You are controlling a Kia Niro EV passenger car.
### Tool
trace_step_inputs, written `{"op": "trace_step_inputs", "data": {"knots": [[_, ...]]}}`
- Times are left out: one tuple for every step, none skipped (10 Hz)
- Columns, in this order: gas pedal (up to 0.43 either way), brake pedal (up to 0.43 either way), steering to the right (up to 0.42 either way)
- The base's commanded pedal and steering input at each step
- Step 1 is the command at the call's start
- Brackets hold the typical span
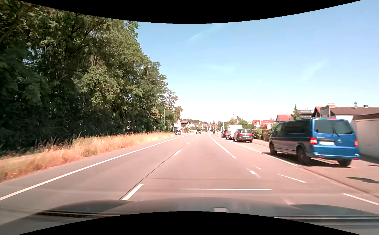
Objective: Follow the waypoints while adhering to traffic rules and regulations
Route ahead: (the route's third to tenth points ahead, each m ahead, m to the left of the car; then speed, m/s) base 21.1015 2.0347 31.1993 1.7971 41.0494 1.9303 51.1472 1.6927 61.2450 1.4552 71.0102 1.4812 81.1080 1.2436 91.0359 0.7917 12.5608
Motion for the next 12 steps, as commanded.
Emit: {"op": "trace_step_inputs", "data": {"knots": [[0.000,0.000,-0.003],[0.000,0.000,-0.003],[0.000,0.000,-0.003],[0.000,0.000,-0.003],[0.000,0.000,-0.003],[0.000,0.000,-0.002],[0.000,0.000,-0.003],[0.008,0.000,-0.003],[0.008,0.000,-0.003],[0.020,0.000,-0.003],[0.028,0.000,-0.003],[0.028,0.000,-0.003]]}}
